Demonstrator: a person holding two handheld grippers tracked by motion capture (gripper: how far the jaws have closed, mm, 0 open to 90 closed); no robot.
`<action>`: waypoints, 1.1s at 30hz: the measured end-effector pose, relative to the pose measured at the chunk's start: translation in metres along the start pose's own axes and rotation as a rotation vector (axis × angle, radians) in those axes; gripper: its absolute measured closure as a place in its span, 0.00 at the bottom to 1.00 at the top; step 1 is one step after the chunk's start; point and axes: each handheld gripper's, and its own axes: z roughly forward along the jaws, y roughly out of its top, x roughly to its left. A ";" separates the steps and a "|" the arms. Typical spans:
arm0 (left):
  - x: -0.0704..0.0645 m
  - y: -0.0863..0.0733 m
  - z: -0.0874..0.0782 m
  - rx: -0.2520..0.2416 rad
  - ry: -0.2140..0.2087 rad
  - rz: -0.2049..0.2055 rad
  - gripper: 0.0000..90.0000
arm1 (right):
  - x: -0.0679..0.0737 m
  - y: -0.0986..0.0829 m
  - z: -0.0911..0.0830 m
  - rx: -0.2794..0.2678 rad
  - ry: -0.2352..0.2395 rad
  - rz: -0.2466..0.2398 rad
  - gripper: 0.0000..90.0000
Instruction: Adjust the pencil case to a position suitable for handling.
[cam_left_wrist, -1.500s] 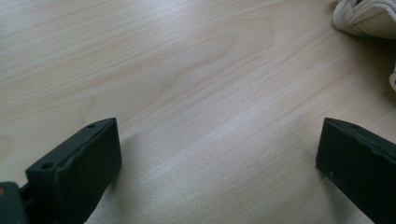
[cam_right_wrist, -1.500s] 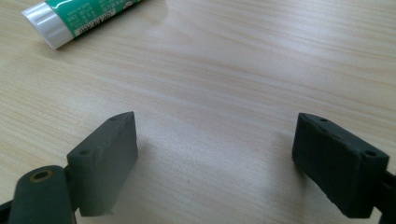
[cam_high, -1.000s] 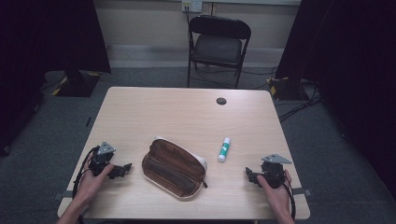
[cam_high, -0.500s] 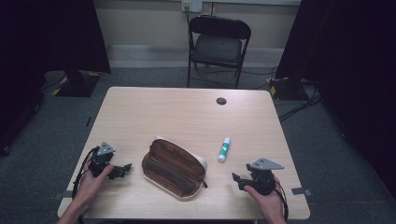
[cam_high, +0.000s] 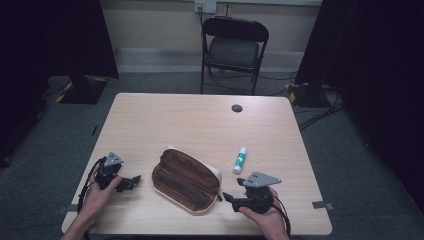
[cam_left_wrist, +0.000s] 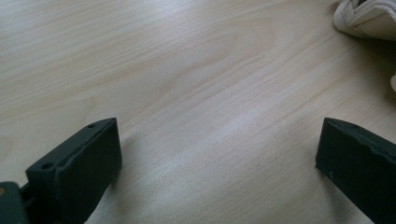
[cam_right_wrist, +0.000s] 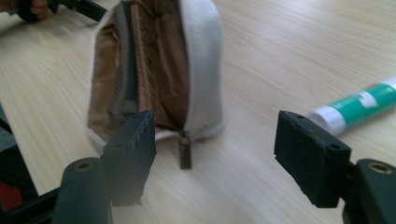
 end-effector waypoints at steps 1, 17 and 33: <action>0.000 0.000 0.000 -0.002 0.000 -0.003 0.00 | 0.003 0.002 0.002 -0.007 0.010 -0.003 0.31; 0.000 0.000 0.000 -0.002 0.000 -0.003 0.00 | 0.013 0.028 0.040 -0.020 0.038 -0.045 0.37; 0.000 0.000 0.000 -0.002 0.000 -0.003 0.00 | -0.001 0.016 0.055 -0.011 0.082 -0.028 0.77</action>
